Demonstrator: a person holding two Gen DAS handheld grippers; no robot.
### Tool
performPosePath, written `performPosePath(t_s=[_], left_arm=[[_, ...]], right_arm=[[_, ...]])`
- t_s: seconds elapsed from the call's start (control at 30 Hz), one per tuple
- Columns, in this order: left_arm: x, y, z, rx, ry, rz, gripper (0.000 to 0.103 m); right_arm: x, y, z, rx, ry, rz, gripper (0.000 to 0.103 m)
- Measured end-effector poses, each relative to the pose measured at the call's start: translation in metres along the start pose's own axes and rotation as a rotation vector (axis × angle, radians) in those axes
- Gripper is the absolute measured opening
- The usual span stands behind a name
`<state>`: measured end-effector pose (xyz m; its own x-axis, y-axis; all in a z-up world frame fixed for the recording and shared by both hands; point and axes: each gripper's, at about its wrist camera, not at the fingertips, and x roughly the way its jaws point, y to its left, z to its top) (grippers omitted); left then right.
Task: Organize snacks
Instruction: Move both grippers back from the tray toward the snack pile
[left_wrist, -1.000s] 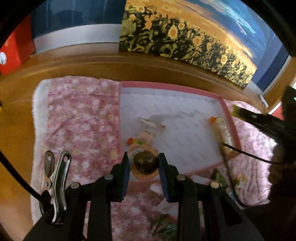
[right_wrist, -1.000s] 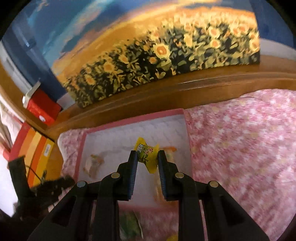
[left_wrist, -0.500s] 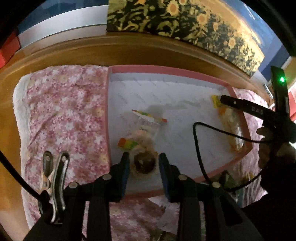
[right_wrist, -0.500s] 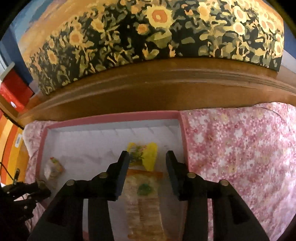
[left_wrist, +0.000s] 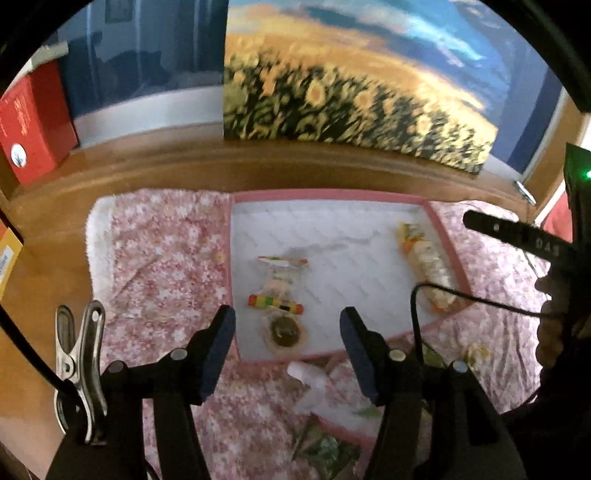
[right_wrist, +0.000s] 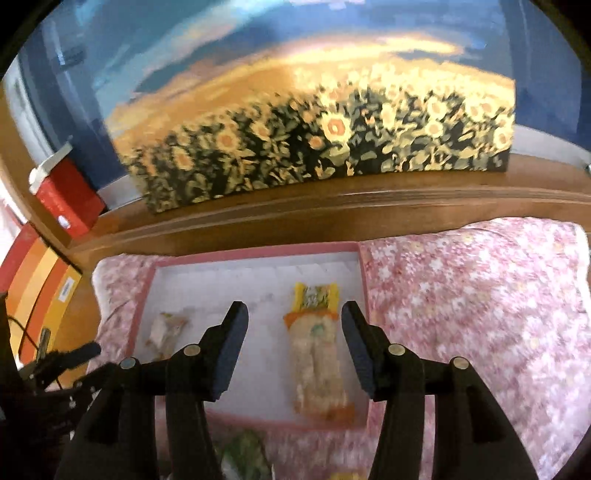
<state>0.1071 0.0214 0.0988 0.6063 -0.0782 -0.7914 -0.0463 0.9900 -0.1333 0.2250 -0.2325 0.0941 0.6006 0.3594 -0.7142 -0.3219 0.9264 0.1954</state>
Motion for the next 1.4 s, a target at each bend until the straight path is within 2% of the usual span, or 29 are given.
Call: performPosePath(t_s=[0.2,0.33,0.57,0.7,0.93,1.1,1.4], left_arm=[[-0.025,-0.005,-0.002,0.019,-0.055,0.012,0.064],[-0.039,-0.006,-0.002,0.023,-0.109,-0.005,0.064],[-0.060,-0.009,-0.003,0.055,-0.201,-0.016,0.064],[-0.069,-0.007,-0.006,0.046,-0.222,-0.023,0.064],[-0.079,-0.006,-0.016,0.031,-0.217,-0.020,0.064],[-0.080,-0.016,-0.025,0.061,-0.193,-0.021,0.064],[-0.088,-0.038,-0.059,0.108,-0.118,-0.029,0.064]], right_arm=[[-0.048,0.020,-0.023,-0.058,-0.064,-0.026,0.054],[-0.075,0.017,-0.031,-0.054,-0.120,-0.050,0.054],[-0.106,0.019,-0.040,-0.065,-0.194,-0.075,0.054],[-0.119,0.022,-0.045,-0.070,-0.213,-0.070,0.054],[-0.131,0.024,-0.056,-0.064,-0.201,-0.061,0.054],[-0.140,0.020,-0.068,-0.042,-0.197,-0.065,0.054],[-0.148,0.007,-0.099,0.031,-0.119,-0.050,0.054]])
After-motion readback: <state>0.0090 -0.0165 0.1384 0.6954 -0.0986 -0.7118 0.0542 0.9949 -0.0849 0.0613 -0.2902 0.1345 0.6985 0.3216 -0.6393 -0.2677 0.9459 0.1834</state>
